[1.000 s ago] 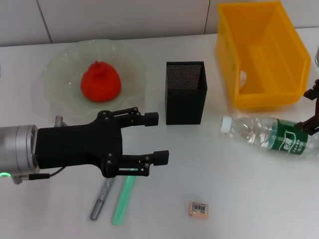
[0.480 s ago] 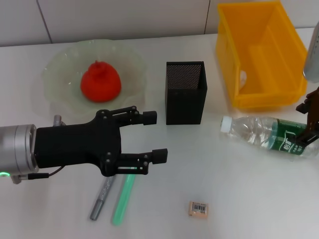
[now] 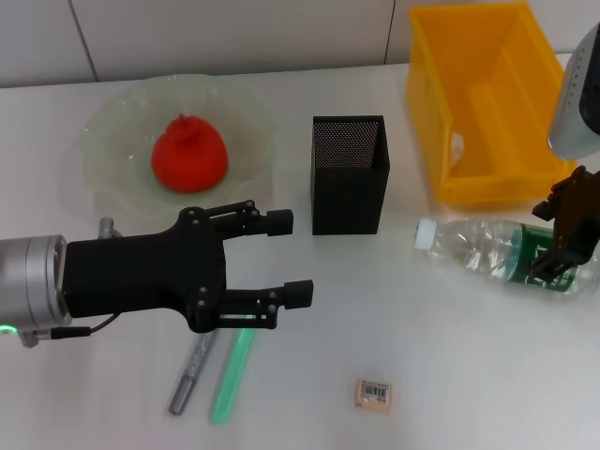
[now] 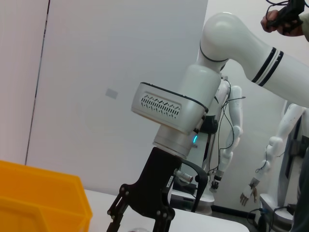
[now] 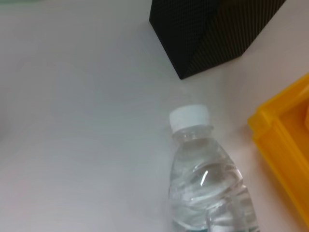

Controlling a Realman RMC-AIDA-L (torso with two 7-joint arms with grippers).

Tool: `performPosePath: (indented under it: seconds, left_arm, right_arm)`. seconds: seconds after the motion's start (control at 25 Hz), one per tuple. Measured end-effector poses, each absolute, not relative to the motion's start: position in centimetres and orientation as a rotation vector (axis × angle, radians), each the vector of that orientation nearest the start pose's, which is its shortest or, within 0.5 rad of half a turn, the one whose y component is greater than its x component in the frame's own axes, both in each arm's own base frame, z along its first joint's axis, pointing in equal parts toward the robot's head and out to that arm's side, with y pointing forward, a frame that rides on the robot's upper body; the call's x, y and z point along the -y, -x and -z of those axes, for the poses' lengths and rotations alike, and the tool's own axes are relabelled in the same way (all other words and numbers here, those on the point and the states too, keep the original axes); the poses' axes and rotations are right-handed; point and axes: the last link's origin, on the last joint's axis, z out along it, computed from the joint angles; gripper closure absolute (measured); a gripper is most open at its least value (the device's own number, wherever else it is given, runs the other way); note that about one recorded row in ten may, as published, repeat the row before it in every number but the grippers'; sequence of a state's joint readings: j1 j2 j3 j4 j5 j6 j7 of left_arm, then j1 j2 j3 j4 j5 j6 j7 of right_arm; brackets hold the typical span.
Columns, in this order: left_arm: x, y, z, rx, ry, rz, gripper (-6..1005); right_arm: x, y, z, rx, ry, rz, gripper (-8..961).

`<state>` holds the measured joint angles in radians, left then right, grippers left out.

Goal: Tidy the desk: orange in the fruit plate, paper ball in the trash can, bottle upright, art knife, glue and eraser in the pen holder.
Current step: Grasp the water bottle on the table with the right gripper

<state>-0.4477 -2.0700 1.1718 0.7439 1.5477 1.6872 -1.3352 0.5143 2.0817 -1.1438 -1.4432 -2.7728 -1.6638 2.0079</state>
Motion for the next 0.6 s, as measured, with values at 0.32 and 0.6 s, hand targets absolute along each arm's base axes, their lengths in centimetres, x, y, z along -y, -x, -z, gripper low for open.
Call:
performPosePath:
  seconds: [0.32, 0.6]
  left_arm:
    - [-29.49, 20.20, 1.86, 0.307, 2.946, 1.049, 199]
    - [-29.48, 20.24, 1.84, 0.308, 2.946, 1.048, 200]
  right_arm:
    - [-34.65, -24.03, -5.50, -0.525, 2.641, 0.710, 145]
    - [-34.60, -24.46, -5.25, -0.543, 2.646, 0.724, 147]
